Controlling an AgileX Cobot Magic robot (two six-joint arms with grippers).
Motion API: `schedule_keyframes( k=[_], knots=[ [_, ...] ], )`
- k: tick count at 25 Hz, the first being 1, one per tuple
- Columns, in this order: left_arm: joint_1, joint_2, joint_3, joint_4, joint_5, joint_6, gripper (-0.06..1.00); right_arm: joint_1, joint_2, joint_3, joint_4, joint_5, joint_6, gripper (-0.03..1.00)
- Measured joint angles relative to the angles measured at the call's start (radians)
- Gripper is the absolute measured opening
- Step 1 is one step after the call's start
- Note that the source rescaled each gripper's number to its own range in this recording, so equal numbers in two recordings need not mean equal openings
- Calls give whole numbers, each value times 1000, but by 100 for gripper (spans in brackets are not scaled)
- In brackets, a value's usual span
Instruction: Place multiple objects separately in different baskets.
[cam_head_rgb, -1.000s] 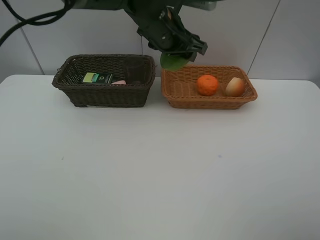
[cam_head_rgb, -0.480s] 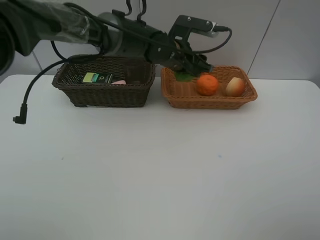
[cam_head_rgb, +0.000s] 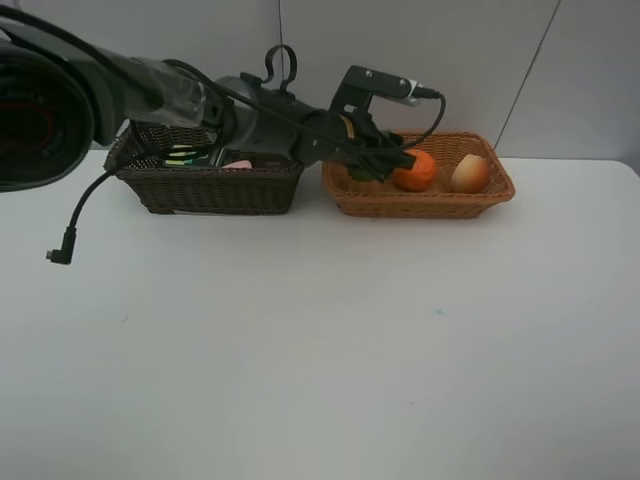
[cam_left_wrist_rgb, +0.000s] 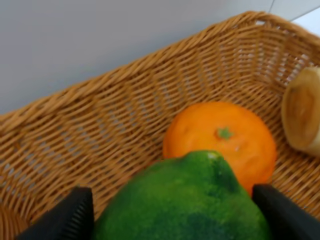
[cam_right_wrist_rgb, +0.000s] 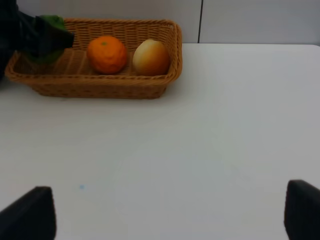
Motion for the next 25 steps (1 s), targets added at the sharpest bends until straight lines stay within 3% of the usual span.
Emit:
schedule_keyframes(
  k=[12,17,25],
  knots=[
    [7,13,0,0,6,0,80,0,0,0,-1,0,0,97],
    [7,13,0,0,-11,0,98,0,0,0,-1,0,0,97],
    [7,-39,0,0,41,0,100,0,0,0,-1,0,0,97]
  ],
)
